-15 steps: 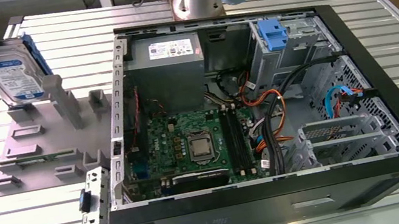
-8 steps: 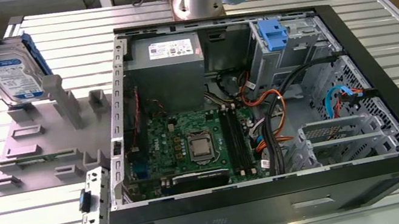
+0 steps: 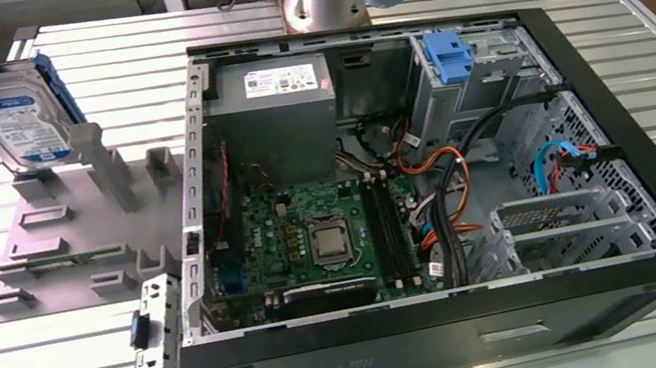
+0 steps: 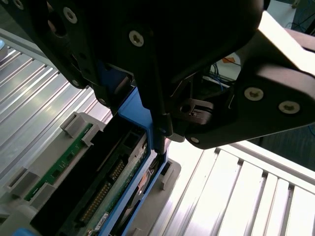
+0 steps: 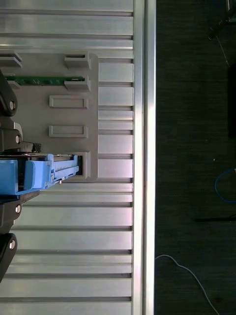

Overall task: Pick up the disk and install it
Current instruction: 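Pick up the disk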

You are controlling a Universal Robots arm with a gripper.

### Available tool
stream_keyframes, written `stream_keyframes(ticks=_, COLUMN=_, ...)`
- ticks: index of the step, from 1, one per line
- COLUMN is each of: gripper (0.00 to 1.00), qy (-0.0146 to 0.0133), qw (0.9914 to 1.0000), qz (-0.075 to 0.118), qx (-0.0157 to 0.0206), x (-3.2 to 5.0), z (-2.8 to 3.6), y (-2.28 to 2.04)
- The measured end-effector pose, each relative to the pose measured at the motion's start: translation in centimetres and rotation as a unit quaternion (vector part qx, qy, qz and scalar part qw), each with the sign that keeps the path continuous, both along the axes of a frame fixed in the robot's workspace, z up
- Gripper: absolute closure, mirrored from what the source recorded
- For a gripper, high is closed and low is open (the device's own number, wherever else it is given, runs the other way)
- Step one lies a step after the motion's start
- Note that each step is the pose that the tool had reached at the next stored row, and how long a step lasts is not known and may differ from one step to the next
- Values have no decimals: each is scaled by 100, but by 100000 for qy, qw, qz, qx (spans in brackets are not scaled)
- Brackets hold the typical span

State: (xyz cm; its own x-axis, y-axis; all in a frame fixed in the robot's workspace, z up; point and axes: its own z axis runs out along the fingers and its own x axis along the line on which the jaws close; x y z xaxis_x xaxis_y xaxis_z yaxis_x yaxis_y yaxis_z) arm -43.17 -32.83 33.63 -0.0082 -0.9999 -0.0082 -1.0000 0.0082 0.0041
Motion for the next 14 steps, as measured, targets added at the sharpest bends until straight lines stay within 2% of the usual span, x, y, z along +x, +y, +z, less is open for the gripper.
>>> stream_keyframes(ticks=14, gripper=63, qy=-17, qw=100000, qz=1, qx=-4, x=0, z=127, y=0)
